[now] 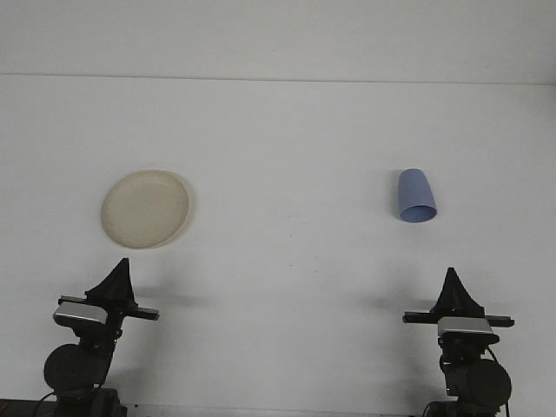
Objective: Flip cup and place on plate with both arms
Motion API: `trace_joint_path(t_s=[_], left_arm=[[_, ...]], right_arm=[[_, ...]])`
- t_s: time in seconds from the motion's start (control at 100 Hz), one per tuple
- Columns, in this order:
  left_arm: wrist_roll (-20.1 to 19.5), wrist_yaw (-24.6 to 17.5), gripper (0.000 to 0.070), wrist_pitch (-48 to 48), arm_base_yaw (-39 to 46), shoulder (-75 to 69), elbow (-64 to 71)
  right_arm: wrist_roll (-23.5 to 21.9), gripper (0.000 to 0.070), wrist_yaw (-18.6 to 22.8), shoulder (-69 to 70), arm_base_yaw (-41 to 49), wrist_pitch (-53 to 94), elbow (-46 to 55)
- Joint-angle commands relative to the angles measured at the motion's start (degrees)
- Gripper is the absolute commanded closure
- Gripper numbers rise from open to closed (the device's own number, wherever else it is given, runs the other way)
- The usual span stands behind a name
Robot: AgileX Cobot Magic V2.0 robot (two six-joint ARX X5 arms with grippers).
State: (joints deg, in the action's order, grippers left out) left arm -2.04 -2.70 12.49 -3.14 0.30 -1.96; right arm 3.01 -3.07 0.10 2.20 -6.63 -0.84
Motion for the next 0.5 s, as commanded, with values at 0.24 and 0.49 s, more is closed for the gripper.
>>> trace_joint_path(t_s=[0.24, 0.49], left_arm=[[0.1, 0.1, 0.0688, 0.7, 0.0, -0.1, 1.2], [0.1, 0.1, 0.0688, 0.7, 0.0, -0.1, 1.2]], right_arm=[[-0.7, 0.07, 0.0, 0.0, 0.0, -0.7, 0.0], [-0.7, 0.07, 0.0, 0.0, 0.0, 2.4, -4.4]])
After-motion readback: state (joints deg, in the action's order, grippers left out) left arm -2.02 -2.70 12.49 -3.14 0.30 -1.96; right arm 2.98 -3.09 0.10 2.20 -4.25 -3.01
